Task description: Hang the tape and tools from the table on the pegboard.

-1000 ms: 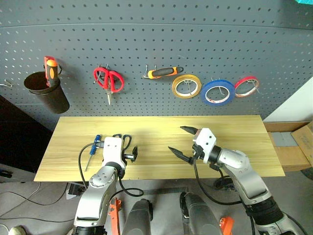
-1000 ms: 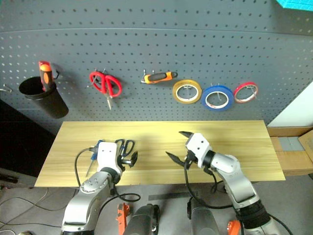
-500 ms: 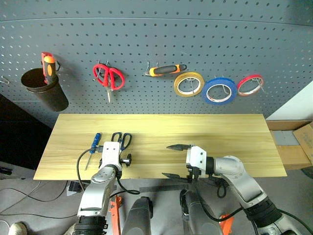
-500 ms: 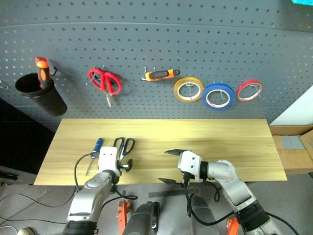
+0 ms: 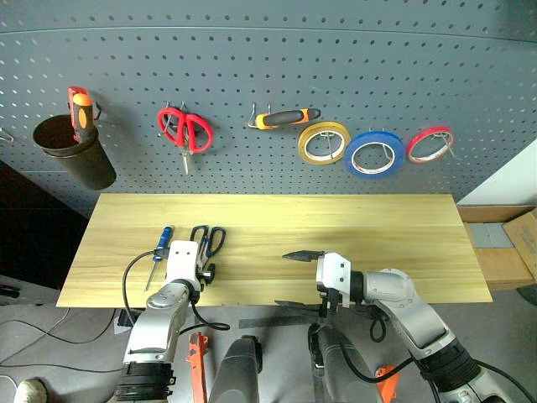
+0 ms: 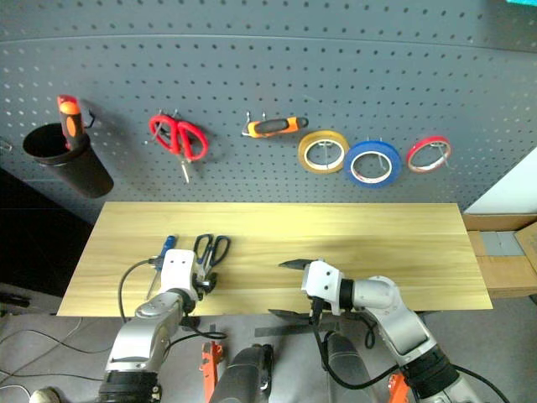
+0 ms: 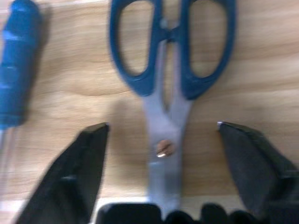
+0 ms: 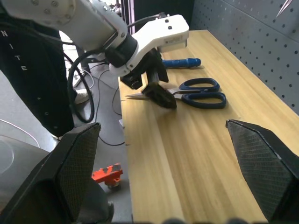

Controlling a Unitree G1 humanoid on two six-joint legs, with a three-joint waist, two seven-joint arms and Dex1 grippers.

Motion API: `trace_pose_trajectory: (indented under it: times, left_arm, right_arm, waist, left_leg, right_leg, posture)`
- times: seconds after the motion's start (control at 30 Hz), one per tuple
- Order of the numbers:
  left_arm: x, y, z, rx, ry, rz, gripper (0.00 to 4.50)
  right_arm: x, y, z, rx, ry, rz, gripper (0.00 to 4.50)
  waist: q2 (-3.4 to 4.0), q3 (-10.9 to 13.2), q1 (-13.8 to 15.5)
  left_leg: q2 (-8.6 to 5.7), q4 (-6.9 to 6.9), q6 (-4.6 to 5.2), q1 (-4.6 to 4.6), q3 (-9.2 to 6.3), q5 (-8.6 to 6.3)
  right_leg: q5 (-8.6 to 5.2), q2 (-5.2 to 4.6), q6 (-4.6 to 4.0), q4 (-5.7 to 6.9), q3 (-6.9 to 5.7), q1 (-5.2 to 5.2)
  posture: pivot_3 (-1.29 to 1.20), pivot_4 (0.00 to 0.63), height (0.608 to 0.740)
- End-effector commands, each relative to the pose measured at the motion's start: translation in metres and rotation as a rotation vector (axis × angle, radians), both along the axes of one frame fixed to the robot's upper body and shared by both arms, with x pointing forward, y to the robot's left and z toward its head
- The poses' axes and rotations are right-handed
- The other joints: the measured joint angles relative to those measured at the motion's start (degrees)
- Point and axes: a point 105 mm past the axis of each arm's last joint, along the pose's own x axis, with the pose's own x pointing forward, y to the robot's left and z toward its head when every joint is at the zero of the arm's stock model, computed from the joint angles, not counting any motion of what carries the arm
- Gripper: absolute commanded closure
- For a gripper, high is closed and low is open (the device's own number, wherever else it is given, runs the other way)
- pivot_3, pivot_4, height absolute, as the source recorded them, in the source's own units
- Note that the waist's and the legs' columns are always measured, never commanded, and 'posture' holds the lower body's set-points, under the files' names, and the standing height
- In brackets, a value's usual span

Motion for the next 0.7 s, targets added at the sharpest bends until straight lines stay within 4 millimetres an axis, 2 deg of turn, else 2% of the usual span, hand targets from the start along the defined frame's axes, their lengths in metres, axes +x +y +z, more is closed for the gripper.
trace_pose_trajectory:
  times: [0.03, 0.2, 0.23, 0.47, 0.57, 0.7]
  left_arm:
    - [-0.007, 0.009, -0.009, 0.010, 0.047, 0.022, 1.90]
    - [-0.007, 0.005, -0.009, -0.014, 0.050, 0.019, 3.75]
    - [-0.007, 0.004, -0.010, -0.018, 0.050, 0.017, 3.97]
    - [-0.003, -0.003, -0.009, -0.037, 0.049, -0.015, 3.97]
    - [-0.004, -0.011, 0.002, -0.032, 0.022, -0.070, 3.97]
    - [-0.018, -0.028, 0.032, 0.016, -0.127, -0.201, 3.97]
  right_arm:
    - [-0.002, 0.005, 0.010, 0.030, -0.030, 0.019, 0.00]
    - [0.004, 0.003, 0.012, 0.030, -0.036, 0.005, 0.00]
    - [0.005, 0.003, 0.012, 0.030, -0.037, 0.003, 0.00]
    - [0.010, -0.001, 0.010, 0.017, -0.048, -0.006, 0.00]
    - [0.015, -0.007, 0.011, 0.013, -0.064, -0.032, 0.00]
    - [0.021, -0.023, 0.016, 0.013, -0.073, -0.087, 0.00]
  waist:
    - [0.00, 0.00, 0.05]
    - [0.00, 0.00, 0.04]
    - [0.00, 0.00, 0.06]
    - [0.00, 0.00, 0.10]
    - [0.00, -0.03, 0.21]
    - [-0.16, -0.18, 0.21]
  left_leg:
    - [0.00, 0.00, -0.01, 0.00, -0.03, 0.01]
    - [0.00, 0.00, -0.03, -0.01, -0.07, 0.02]
    - [0.00, 0.00, -0.04, -0.02, -0.08, 0.02]
    - [-0.06, 0.00, -0.05, -0.03, -0.10, 0.03]
    - [-0.08, 0.00, -0.07, -0.05, -0.11, 0.04]
    - [-0.11, 0.00, -0.35, -0.19, -0.12, 0.05]
  right_leg:
    - [0.00, -0.01, 0.00, 0.00, -0.04, 0.01]
    - [-0.01, -0.03, -0.01, 0.00, -0.10, 0.01]
    - [-0.01, -0.04, -0.02, 0.00, -0.12, 0.01]
    - [-0.01, -0.13, -0.02, 0.00, -0.14, 0.01]
    - [-0.01, -0.14, -0.02, -0.01, -0.16, 0.02]
    - [0.18, -0.22, -0.32, -0.04, -0.16, -0.06]
  posture:
    - [0.00, 0.315, 0.740]
    - [0.00, 0.313, 0.740]
    - [0.00, 0.312, 0.740]
    - [0.01, 0.292, 0.740]
    - [0.02, 0.269, 0.740]
    - [0.03, 0.221, 0.740]
